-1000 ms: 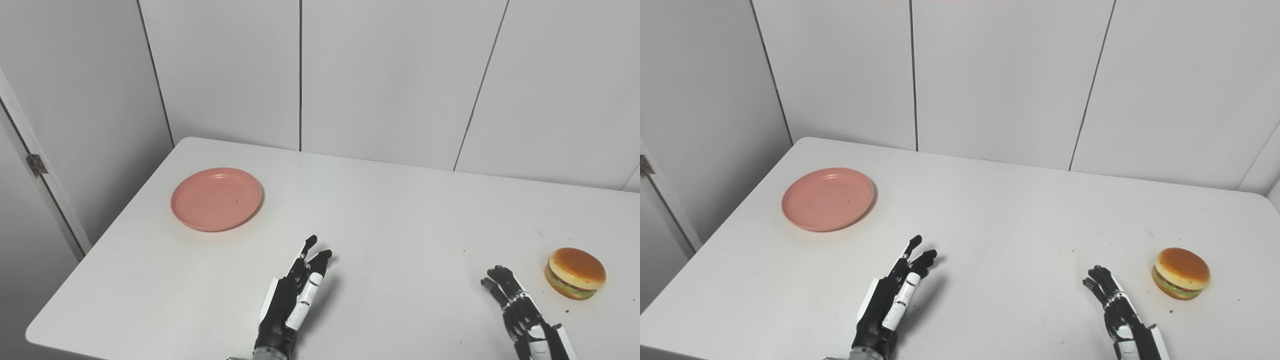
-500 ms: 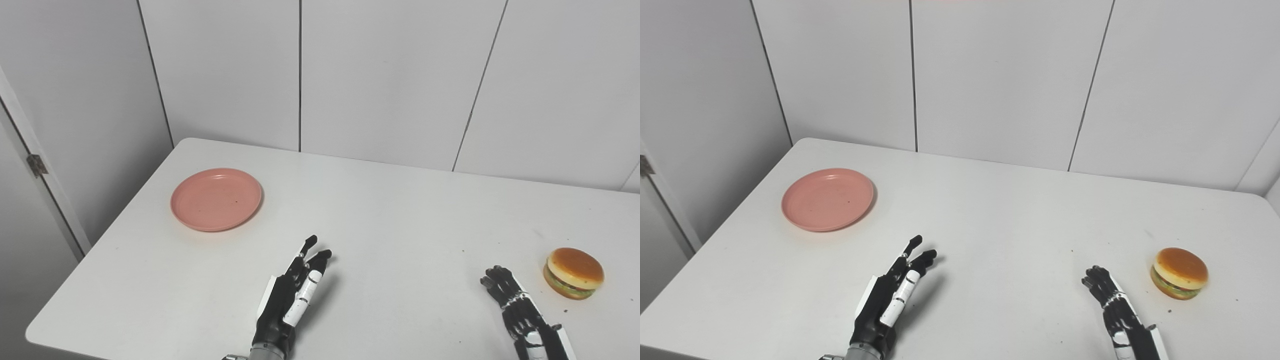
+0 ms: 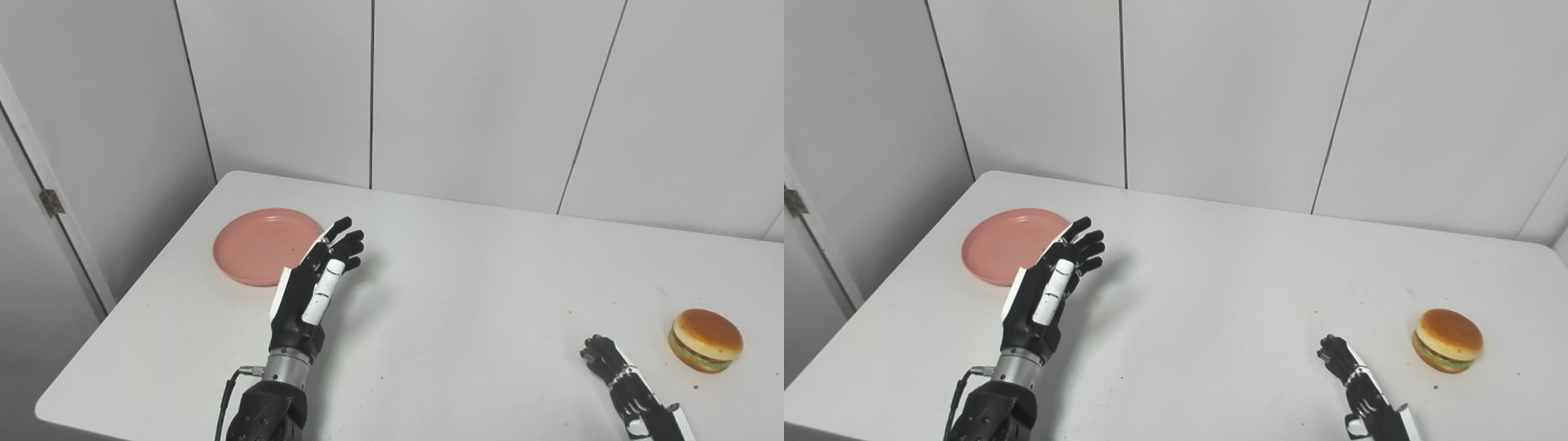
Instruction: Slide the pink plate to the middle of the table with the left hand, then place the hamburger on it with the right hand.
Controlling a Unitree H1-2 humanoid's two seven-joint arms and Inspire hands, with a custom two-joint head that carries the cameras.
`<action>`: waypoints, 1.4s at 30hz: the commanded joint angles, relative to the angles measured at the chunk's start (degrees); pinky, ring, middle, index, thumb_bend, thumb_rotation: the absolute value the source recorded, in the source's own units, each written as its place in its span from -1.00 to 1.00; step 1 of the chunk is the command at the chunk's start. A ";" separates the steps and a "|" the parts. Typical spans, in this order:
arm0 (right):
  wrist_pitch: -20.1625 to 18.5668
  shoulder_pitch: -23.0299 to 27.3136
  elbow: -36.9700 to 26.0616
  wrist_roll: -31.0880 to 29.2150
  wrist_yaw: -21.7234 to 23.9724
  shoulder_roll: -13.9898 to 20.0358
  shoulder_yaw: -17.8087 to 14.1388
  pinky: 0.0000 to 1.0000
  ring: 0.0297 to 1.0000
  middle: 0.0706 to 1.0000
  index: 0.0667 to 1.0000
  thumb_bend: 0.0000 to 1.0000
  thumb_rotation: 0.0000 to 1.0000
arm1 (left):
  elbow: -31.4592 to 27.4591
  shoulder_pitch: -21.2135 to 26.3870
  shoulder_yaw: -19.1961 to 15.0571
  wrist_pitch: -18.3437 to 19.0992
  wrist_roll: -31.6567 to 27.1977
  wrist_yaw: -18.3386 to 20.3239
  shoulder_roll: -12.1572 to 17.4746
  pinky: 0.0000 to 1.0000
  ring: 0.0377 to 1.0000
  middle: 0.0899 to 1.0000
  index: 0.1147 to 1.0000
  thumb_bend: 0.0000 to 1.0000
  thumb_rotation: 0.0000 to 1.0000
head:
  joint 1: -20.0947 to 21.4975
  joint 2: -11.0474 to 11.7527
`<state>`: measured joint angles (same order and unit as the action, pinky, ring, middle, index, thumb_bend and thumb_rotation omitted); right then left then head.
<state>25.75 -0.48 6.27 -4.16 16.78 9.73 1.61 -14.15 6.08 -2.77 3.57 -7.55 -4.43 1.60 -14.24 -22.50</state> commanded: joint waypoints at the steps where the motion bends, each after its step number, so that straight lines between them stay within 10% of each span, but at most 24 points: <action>1: -1.95 1.99 7.32 1.00 -2.17 0.92 -1.09 0.83 0.74 0.77 0.75 0.71 0.94 | -3.00 3.05 -0.64 0.25 0.43 0.71 1.22 0.63 0.66 0.63 0.59 0.73 0.56 | 0.20 -0.18; 30: -0.61 1.95 7.29 2.97 -3.08 0.94 -0.48 0.80 0.72 0.77 0.74 0.68 0.96 | 13.14 15.64 -13.47 -5.48 -1.99 1.96 14.25 0.85 0.82 0.88 0.79 0.72 0.64 | 1.04 -0.58; 42: -0.60 1.61 6.85 3.35 -3.20 0.98 -0.41 0.79 0.71 0.76 0.73 0.68 0.95 | 32.42 23.14 -17.57 -11.93 -4.38 2.70 18.83 0.87 0.85 0.87 0.88 0.81 0.62 | 1.52 -0.82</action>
<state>27.63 -0.79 7.28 -1.45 14.94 9.85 1.80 18.31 25.35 -20.10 -5.72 -11.63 -2.28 18.32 -12.74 -23.29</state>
